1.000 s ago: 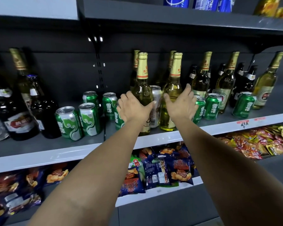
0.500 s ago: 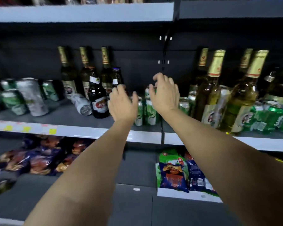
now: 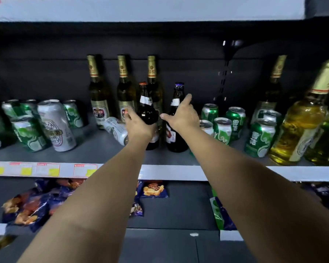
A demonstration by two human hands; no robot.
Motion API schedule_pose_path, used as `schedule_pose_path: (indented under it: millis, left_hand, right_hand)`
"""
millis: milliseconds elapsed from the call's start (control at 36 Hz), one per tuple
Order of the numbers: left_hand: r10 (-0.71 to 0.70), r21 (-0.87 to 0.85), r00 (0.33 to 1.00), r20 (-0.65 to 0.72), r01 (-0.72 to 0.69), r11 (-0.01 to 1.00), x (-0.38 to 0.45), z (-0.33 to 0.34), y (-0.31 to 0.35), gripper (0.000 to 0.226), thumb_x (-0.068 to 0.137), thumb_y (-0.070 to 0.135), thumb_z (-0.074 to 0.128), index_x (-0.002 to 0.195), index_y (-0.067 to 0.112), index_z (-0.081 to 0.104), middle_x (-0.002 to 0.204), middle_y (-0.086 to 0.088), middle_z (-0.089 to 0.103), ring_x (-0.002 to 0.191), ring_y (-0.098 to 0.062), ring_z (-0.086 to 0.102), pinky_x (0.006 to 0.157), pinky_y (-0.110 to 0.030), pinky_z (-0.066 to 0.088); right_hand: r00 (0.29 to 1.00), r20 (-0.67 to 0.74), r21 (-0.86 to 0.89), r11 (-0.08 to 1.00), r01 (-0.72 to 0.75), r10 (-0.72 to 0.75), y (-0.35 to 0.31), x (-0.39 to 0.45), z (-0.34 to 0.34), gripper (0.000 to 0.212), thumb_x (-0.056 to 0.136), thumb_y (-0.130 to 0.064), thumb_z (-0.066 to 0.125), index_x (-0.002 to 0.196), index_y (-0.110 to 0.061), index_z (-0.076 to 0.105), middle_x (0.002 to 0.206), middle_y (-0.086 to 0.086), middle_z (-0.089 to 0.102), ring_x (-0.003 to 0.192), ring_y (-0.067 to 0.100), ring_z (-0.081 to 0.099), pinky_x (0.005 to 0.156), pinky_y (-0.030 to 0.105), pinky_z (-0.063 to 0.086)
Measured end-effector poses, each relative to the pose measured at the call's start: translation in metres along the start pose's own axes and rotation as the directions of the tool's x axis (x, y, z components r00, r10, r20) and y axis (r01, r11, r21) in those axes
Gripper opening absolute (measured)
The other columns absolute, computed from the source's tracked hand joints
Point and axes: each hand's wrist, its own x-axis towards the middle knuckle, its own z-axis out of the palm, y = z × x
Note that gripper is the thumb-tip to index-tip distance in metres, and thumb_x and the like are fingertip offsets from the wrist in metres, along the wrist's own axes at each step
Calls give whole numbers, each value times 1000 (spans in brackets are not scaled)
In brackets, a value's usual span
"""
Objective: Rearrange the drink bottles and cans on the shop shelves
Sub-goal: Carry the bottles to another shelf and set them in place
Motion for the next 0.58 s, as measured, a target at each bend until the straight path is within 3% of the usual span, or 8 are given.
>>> schedule_pose_path:
  millis: [111,222,333,417,500,583]
  left_hand:
    - [-1,-36,996,93,4,999,15,8,-2,111,69,33,82,151,16,9,152,-12,27,139,-30,29,111,-44,31]
    - [-9,42,995,101,5,999,21,10,-7,109,71,35,81,151,13,10,150,-16,24,137,-34,30,109,-43,31]
    - [3,130,998,63,-11,991,17,3,-3,90,71,38,81,138,9,29,143,-15,30,127,-35,43,96,-43,42]
    - [18,169,999,38,-24,985,10,-3,-2,86,69,40,82,133,10,32,138,-13,32,119,-36,49,85,-42,45]
    - [16,187,1000,3,-16,982,1,-11,-4,86,69,44,80,134,13,32,136,-12,32,115,-34,51,73,-38,40]
    - [-16,194,999,-50,26,981,-13,-23,-4,85,68,46,79,132,13,34,135,-11,33,111,-34,54,71,-38,38]
  right_hand:
    - [995,-21,26,995,-98,99,2,3,16,112,77,-38,78,150,-2,2,141,19,43,126,35,45,98,40,42]
    - [993,-37,-44,992,-114,113,1,1,22,115,73,-36,81,150,-6,1,143,18,37,124,36,47,93,40,44]
    - [993,-72,-102,989,-103,96,0,0,23,104,77,-31,79,149,-9,7,137,16,43,116,35,53,83,39,46]
    - [993,-86,-78,993,-91,85,-1,-5,20,98,75,-27,79,146,-9,14,135,13,43,114,33,54,79,36,46]
    - [995,-91,-70,997,-44,37,-2,-18,18,84,74,-28,79,137,-9,27,133,10,44,116,31,51,75,33,40]
    - [996,-90,-30,999,-13,10,-3,-37,10,77,72,-36,80,128,-11,34,129,7,47,114,30,51,72,34,38]
